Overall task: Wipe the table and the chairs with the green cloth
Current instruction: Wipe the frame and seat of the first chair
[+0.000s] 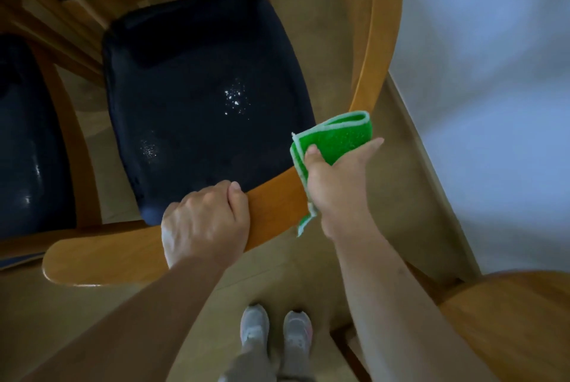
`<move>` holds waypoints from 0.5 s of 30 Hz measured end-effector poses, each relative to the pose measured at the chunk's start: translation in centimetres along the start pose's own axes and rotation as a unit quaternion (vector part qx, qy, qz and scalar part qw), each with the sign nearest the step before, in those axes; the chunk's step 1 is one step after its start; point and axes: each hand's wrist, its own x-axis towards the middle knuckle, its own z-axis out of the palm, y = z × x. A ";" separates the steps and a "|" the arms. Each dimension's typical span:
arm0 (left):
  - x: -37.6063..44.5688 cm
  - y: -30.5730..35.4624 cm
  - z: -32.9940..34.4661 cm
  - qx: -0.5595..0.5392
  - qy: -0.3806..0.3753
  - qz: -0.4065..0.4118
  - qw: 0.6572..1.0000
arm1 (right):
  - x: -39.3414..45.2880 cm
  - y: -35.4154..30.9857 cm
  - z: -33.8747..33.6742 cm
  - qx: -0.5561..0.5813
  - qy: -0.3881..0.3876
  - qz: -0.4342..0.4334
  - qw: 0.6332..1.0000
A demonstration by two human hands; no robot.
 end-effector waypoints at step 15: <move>0.1 0.0 0.0 0.004 0.001 0.001 1.000 | 1.2 -0.6 0.6 0.062 0.138 0.041 0.988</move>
